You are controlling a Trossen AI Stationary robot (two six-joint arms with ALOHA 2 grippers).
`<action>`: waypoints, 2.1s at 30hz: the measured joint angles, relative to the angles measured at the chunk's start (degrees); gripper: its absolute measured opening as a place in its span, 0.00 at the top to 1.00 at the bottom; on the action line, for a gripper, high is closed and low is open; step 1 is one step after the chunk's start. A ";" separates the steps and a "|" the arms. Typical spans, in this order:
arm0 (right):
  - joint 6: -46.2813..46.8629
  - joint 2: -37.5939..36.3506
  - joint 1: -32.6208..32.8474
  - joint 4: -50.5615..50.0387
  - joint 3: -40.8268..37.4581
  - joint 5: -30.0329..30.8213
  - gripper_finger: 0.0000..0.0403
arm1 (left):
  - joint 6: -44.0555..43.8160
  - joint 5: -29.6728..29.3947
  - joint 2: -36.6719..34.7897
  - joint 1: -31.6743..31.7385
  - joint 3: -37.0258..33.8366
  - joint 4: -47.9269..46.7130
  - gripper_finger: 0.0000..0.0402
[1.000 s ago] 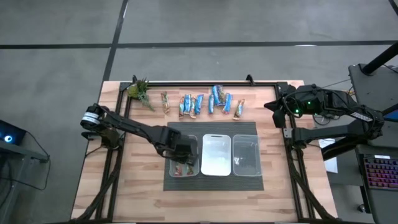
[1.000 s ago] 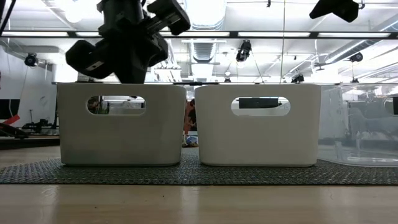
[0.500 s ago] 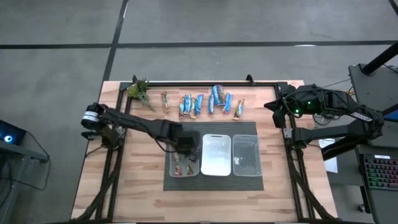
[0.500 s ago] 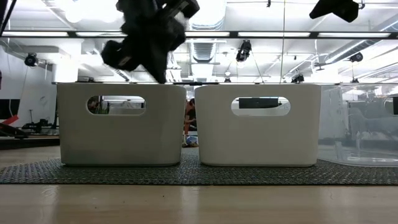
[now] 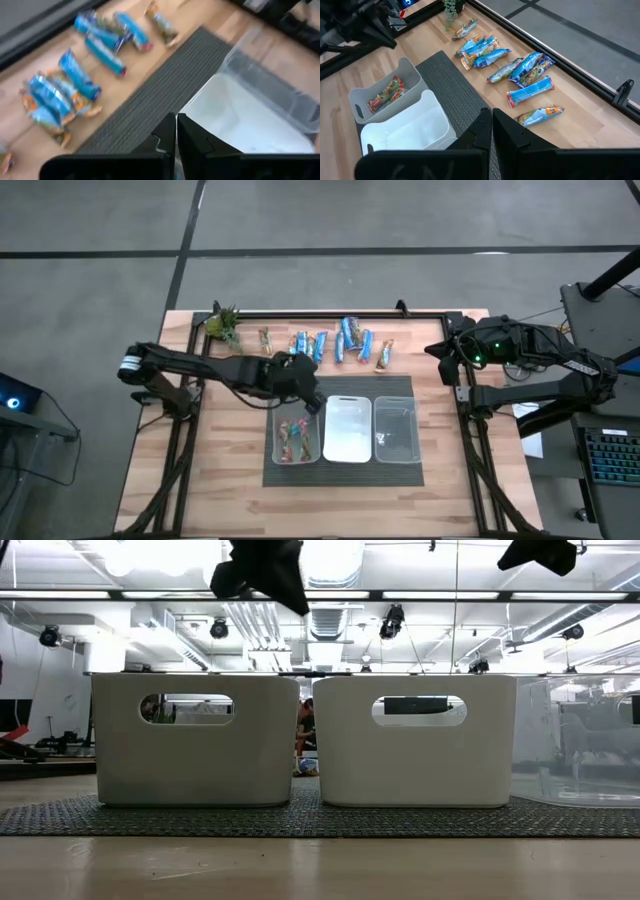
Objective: Pick and place Granola Bars by type
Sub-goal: Put the orange granola bar into the transparent bin
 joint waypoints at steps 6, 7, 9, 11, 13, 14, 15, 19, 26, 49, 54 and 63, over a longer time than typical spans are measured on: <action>0.02 0.12 0.00 0.06 0.00 0.02 0.98 | 5.63 1.39 -9.53 1.07 -11.27 14.63 1.00; 0.01 0.24 0.00 0.14 0.00 0.04 0.98 | 7.00 1.71 -11.22 1.14 -13.34 17.67 1.00; 0.00 0.58 0.00 0.36 0.00 0.11 0.98 | 10.12 2.37 -14.80 1.43 -17.46 23.44 1.00; -0.16 1.18 0.00 0.72 0.00 0.15 0.98 | 12.66 2.47 -18.33 1.96 -20.98 28.71 1.00; -0.06 2.00 0.00 1.48 0.00 0.14 0.98 | 13.81 2.56 -21.62 2.79 -23.98 32.37 1.00; 0.18 2.48 0.00 1.90 0.00 0.13 0.98 | 13.95 2.54 -23.26 3.37 -25.22 33.89 1.00; 0.51 3.03 0.00 2.39 0.00 0.06 0.98 | 14.02 2.52 -24.70 3.84 -26.24 34.80 1.00; 0.77 5.45 -0.02 4.49 0.00 -0.02 0.98 | 14.12 2.39 -29.46 6.07 -28.92 35.10 1.00; 0.46 9.73 -0.98 6.80 0.07 -0.61 0.98 | 17.16 2.38 -32.00 8.35 -29.42 34.55 1.00; 0.65 25.96 -12.78 6.68 13.48 -6.24 0.98 | 18.44 2.41 -31.79 11.10 -29.42 29.31 1.00; 0.46 29.35 -13.07 5.94 15.50 -6.21 0.98 | 18.39 2.41 -31.79 11.11 -29.42 29.30 1.00; 0.61 31.02 -13.84 6.01 16.33 -6.03 0.92 | 18.36 2.43 -31.83 11.11 -29.42 28.93 1.00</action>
